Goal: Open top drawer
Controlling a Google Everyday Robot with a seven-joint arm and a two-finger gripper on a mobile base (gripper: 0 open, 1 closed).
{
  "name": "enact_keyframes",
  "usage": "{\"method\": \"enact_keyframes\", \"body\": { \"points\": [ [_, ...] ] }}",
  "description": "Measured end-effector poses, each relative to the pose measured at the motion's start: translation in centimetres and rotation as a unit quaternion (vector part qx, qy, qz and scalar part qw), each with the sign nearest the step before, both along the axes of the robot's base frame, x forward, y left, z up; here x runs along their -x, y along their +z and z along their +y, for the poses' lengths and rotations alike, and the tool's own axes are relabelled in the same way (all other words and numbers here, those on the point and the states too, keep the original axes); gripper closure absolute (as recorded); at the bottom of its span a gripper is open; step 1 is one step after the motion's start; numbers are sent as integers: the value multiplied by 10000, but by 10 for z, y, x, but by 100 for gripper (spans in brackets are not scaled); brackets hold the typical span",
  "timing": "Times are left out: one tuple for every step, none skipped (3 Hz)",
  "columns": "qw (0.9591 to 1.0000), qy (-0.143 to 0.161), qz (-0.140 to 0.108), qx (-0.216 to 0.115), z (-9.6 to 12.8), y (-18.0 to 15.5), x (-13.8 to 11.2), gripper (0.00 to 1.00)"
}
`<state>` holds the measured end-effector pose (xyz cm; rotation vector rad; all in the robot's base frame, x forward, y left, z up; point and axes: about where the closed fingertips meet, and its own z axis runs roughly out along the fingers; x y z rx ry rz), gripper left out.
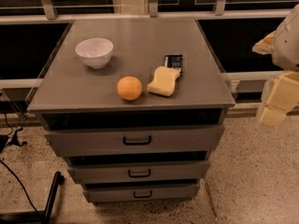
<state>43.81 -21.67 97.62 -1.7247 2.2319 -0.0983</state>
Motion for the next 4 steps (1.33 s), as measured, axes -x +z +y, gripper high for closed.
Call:
{"method": "enact_keyframes", "body": {
  "points": [
    [10000,0,0,-1,0,0,0,0],
    [10000,17,21,-64,4,-7,1,0],
    [9992,-65,62,-389,9,-31,4,0],
    [9941,-167,38,-1067,28,-76,7,0]
  ]
}}
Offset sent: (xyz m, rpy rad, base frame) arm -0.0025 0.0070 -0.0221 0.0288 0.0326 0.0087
